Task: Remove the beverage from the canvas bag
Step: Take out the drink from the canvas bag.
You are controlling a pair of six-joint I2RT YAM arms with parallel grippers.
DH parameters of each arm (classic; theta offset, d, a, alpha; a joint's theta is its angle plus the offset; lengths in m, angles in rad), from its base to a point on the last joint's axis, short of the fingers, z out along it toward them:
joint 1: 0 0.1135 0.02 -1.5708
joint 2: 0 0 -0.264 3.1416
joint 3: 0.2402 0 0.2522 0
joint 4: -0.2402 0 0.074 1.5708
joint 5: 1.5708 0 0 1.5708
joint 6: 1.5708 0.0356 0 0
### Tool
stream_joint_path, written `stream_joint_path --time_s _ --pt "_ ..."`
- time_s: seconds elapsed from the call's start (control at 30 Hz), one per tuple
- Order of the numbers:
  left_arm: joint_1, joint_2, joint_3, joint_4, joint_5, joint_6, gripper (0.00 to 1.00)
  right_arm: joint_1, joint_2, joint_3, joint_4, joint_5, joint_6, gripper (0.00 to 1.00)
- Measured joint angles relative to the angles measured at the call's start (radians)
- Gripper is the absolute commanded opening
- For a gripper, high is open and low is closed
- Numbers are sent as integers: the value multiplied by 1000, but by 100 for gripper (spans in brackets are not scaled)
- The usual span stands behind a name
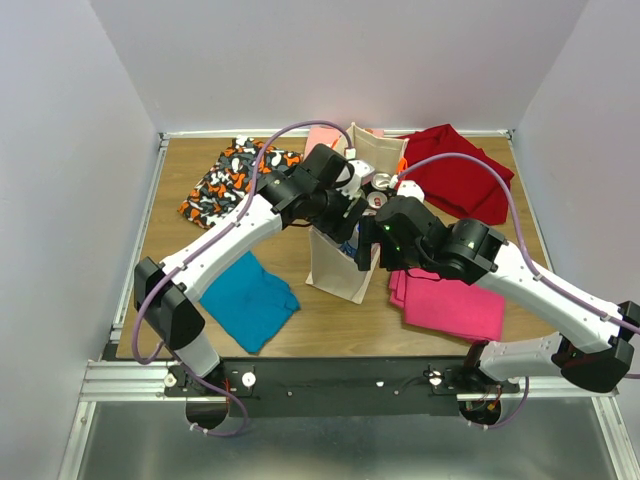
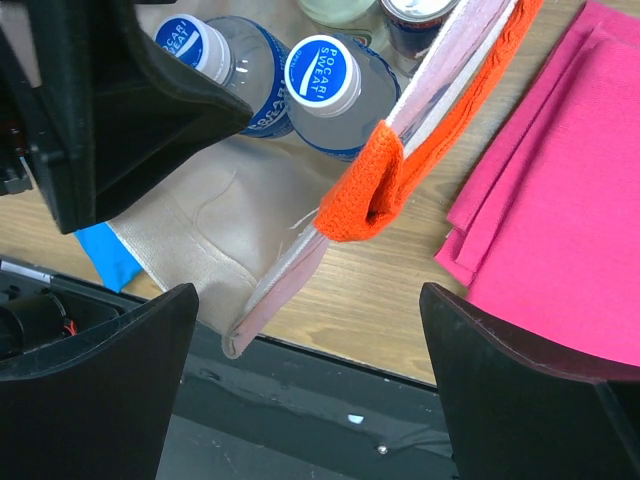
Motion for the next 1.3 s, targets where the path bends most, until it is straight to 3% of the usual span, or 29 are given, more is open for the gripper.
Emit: stream_joint_path --time_s 0.63,0.97,1.07,1.13,1.2,1.3 --pt "-5 7 -39 16 -51 -8 72 0 0 0 5 0 -1 100" --pt "-5 7 -48 23 -53 -12 38 0 0 0 5 0 -5 100" --pt "-5 7 -53 31 -53 -11 23 0 0 -1 4 0 -5 100" --pt "-5 6 -55 35 -52 -7 7 0 -2 -3 4 0 -5 100" --pt "-5 2 -62 41 -52 -7 0 0 -3 -3 5 0 -5 100" --pt "-5 -5 -72 50 -53 -5 0 0 -4 -4 5 0 -5 100"
